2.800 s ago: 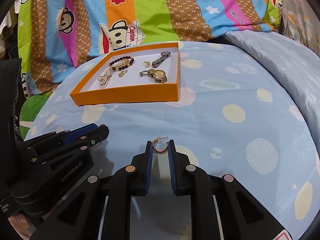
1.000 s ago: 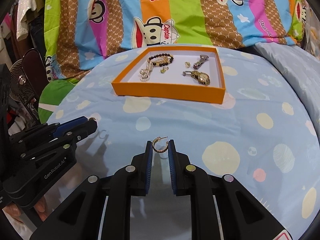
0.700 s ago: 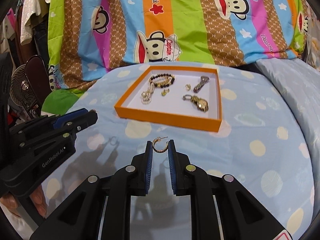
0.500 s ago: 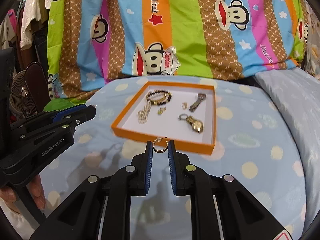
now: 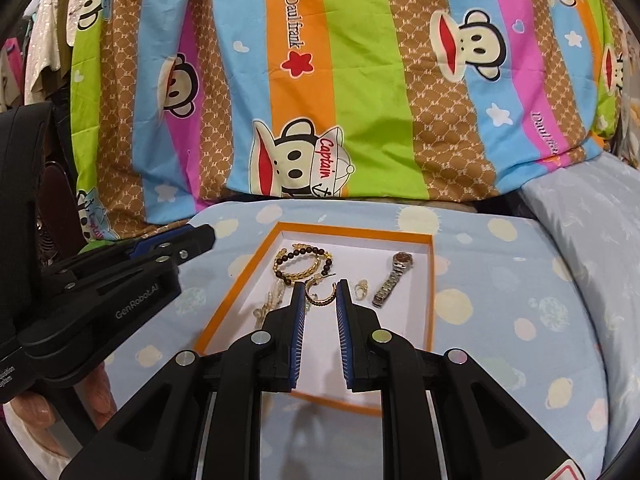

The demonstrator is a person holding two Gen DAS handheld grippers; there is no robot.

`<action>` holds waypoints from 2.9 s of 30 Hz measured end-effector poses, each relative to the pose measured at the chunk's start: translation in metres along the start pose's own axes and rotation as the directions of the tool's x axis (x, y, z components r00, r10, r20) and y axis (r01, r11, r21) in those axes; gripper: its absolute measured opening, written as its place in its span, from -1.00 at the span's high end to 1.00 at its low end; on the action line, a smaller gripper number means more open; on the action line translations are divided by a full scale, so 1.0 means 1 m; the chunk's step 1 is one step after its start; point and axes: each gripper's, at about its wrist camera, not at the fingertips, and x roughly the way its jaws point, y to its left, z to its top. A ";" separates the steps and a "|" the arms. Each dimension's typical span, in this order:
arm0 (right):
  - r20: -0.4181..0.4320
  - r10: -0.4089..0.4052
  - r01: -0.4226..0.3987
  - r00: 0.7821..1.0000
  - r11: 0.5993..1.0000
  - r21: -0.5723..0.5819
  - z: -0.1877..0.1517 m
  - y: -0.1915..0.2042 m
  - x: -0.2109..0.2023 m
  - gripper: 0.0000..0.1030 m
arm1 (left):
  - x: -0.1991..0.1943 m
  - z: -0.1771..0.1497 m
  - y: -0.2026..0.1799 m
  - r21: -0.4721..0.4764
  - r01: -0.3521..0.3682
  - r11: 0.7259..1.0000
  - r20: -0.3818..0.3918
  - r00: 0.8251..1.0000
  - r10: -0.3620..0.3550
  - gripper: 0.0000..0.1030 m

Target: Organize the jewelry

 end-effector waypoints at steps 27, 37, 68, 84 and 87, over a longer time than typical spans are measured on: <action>-0.152 -0.051 0.053 0.987 0.999 0.009 -0.037 -0.020 0.077 0.71 | 0.080 -0.047 -0.012 0.098 -0.042 0.994 -0.161 0.985 0.057 0.67; -0.162 -0.050 0.053 0.985 0.999 0.010 -0.040 -0.022 0.081 0.70 | 0.080 -0.048 -0.012 0.101 -0.051 0.994 -0.156 0.986 0.066 0.66; -0.122 -0.055 0.060 0.991 0.997 0.040 -0.033 -0.033 0.071 0.52 | 0.062 -0.024 0.030 -0.057 -0.016 0.998 -0.107 0.994 0.010 0.34; -0.073 -0.068 0.073 0.995 0.995 0.063 -0.024 -0.038 0.049 0.51 | 0.044 -0.024 0.021 -0.041 -0.024 0.999 -0.074 0.997 0.021 0.32; -0.042 -0.090 0.092 0.995 0.994 0.061 -0.024 -0.039 0.035 0.38 | 0.035 -0.028 0.021 -0.023 -0.070 0.997 -0.052 0.996 0.069 0.29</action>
